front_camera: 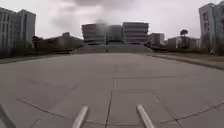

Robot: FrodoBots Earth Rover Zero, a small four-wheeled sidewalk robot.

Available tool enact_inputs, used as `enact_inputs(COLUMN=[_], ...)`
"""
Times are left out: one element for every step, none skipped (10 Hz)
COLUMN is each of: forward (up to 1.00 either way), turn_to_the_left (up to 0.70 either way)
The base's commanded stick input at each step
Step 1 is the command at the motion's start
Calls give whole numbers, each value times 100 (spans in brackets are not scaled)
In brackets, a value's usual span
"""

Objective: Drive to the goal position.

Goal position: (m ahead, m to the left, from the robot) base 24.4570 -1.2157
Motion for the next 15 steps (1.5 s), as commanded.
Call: enact_inputs(forward=[100,100,100,100,100,100,100,100,100,100,100,100,100,100,100], turn_to_the_left=[0,0,0,0,-27,-27,-27,-27,-27,-27,-27,-27,-27,-27,-27])
